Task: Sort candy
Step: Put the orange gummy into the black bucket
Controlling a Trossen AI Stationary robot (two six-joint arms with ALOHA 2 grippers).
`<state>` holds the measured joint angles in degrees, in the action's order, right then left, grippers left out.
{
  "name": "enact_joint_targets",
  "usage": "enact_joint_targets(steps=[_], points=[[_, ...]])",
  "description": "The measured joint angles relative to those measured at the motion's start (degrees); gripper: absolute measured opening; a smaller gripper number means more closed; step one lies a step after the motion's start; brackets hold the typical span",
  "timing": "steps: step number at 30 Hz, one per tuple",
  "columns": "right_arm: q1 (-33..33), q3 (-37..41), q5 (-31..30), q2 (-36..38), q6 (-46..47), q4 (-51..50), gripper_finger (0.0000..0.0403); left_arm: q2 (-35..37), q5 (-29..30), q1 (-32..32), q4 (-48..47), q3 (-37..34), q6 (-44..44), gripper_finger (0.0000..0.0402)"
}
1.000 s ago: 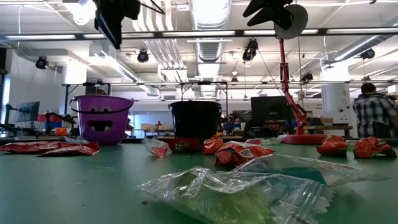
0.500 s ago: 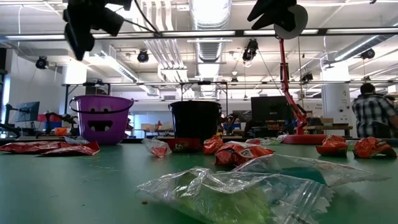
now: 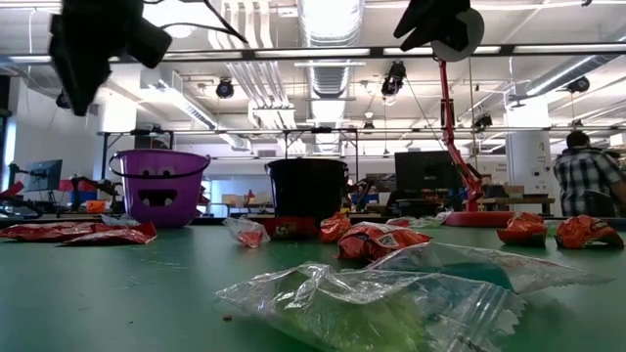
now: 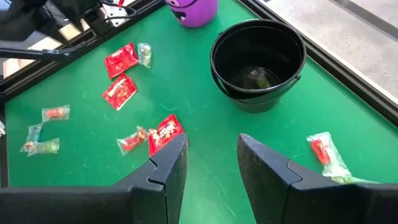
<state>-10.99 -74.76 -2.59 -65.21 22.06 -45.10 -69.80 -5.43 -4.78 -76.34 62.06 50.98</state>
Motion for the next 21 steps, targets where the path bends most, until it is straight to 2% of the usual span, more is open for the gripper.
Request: enact_joint_targets(steps=[7,11,15,21], points=[[-0.02,0.0,0.01,0.0,-0.15,-0.08,0.0132,-1.48,0.0,-15.19,8.12,-1.55,17.87,0.0187],[-0.02,0.0,0.0,0.0,-0.15,-0.75,0.0132,-3.62,0.24,-21.65,12.14,-1.13,24.68,0.0187],[-0.02,0.0,0.0,0.0,-0.09,-2.51,0.0132,-5.99,0.28,-24.56,12.31,-1.01,27.23,0.0187],[-0.02,0.0,0.0,0.0,0.0,-2.69,0.0132,-8.24,0.0,-25.3,12.47,-1.01,25.15,0.0187]])
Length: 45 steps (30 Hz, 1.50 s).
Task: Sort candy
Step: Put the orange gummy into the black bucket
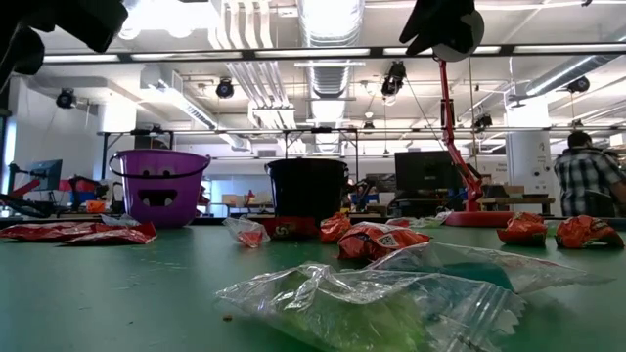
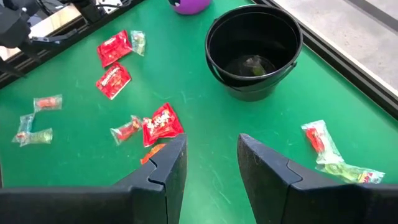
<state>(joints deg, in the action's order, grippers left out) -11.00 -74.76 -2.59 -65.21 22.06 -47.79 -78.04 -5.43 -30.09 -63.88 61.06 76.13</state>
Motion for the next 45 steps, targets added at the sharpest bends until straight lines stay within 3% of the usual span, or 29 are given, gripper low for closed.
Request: enact_joint_targets(steps=[15,23,35,45], points=[[0.0,0.0,0.0,0.0,2.01,-3.55,0.0132,-1.57,-1.18,-3.05,6.06,0.07,1.82,0.0187],[0.0,0.0,0.07,0.02,1.93,-6.21,0.0132,-7.69,-1.25,-6.36,7.16,0.05,9.97,0.0187],[0.26,0.0,6.1,0.07,0.91,-6.25,0.0132,-16.89,-4.66,-6.78,9.31,0.04,12.56,0.0187],[0.26,0.0,7.23,0.09,0.48,-7.03,0.0132,-21.18,-7.69,-7.03,11.7,0.04,12.51,0.0187]])
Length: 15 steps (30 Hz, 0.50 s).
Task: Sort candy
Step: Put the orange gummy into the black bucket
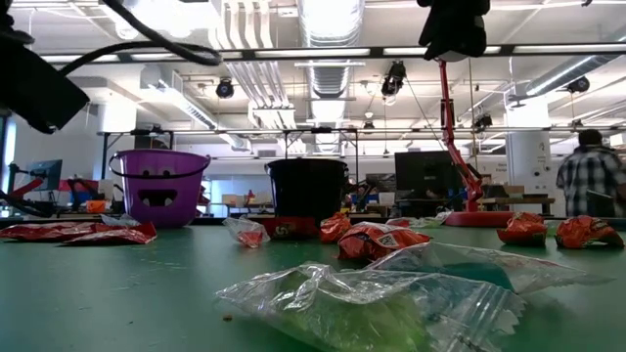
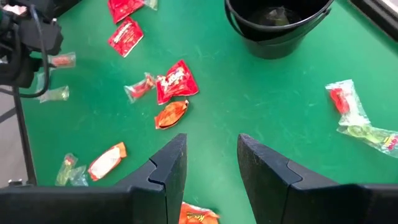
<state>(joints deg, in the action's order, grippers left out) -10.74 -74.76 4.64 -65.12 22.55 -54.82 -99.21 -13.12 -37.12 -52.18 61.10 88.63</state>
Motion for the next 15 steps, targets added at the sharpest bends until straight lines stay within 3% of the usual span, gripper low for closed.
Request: enact_joint_targets(steps=[10,15], points=[[0.0,0.0,0.34,0.13,-0.26,-0.77,0.0132,-4.63,-1.63,0.01,0.79,-0.11,-1.11,0.0186],[0.0,0.0,0.34,0.31,-0.84,-1.27,0.0132,-5.36,-1.91,0.04,1.06,0.09,-1.48,0.0159]])
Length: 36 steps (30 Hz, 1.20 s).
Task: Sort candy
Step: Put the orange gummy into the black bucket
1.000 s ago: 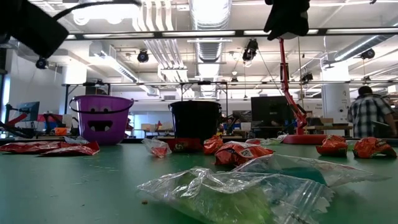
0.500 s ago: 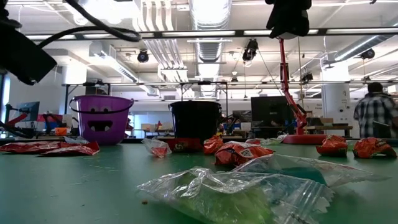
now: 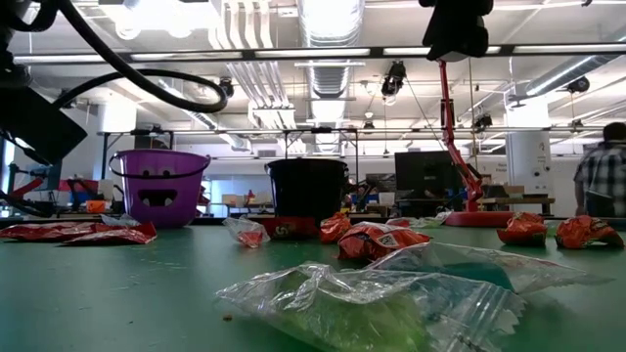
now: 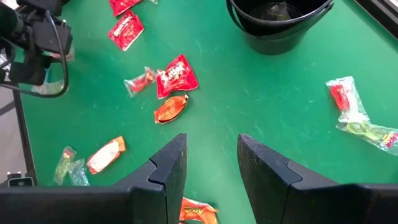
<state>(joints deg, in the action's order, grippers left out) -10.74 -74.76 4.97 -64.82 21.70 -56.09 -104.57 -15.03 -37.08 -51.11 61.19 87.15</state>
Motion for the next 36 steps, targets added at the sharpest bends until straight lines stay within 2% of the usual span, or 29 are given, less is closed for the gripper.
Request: enact_joint_targets(steps=[13,22,28,36], points=[[0.0,0.0,-0.02,0.04,-2.08,-1.35,0.0132,0.09,-1.39,-0.07,-1.83,0.64,-5.56,0.0008],[0.0,0.0,-0.02,0.04,-2.2,-2.38,0.0132,0.28,0.53,0.73,-8.94,8.35,-10.73,0.0002],[0.0,0.0,-0.02,0.04,-2.2,-2.38,0.0132,0.35,10.4,3.11,-16.12,16.79,-16.28,0.0001],[0.0,0.0,-0.02,0.04,-2.54,-2.46,0.0132,0.37,17.62,10.04,-18.91,25.05,-25.07,0.0]])
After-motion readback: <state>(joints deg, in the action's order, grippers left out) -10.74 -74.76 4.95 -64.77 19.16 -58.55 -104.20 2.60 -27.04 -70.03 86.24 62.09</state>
